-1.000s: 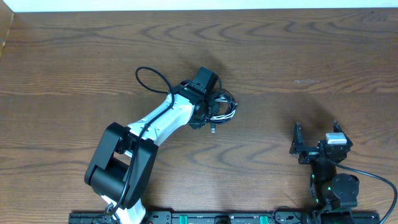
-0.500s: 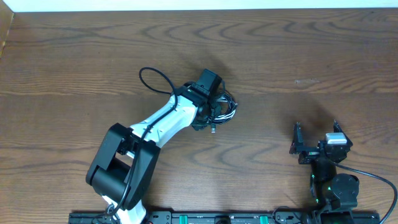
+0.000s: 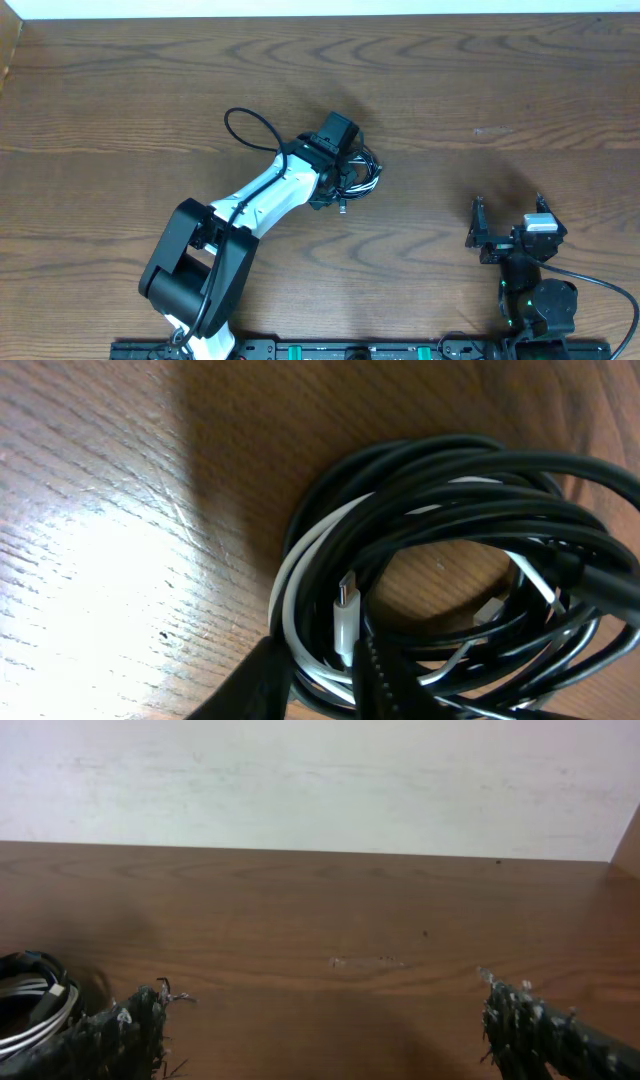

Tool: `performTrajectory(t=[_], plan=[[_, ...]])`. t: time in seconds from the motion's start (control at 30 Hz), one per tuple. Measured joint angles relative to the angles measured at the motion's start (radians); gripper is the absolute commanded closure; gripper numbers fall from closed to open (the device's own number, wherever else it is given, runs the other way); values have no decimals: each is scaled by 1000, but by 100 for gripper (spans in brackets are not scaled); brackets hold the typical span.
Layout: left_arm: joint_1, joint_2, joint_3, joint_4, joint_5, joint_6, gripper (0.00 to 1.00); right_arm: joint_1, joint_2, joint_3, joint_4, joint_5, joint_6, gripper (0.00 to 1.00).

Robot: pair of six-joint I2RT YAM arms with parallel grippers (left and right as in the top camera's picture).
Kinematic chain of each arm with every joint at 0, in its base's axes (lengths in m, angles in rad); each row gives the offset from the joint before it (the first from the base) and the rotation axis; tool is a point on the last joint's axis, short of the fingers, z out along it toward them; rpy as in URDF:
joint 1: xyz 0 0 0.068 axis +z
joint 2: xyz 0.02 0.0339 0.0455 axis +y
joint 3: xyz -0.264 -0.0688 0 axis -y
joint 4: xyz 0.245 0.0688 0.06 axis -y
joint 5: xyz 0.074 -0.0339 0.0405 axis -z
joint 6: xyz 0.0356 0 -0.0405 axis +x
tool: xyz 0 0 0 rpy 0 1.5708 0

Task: Untangle cables

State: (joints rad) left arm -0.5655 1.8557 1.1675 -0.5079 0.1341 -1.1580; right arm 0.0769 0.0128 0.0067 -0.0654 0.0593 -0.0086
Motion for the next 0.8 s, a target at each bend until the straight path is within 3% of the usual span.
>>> performTrajectory(t=[0.1, 0.37, 0.57, 0.8], plan=[[-1, 1, 0, 0, -7, -5, 92, 0, 0, 0, 0, 0, 0, 1], [0, 1, 2, 3, 4, 9, 93, 0, 0, 0, 0, 0, 0, 1], [0, -5, 19, 4, 63, 84, 93, 0, 0, 0, 0, 0, 0, 1], [-1, -182, 26, 7, 72, 166, 92, 0, 0, 0, 0, 0, 0, 1]])
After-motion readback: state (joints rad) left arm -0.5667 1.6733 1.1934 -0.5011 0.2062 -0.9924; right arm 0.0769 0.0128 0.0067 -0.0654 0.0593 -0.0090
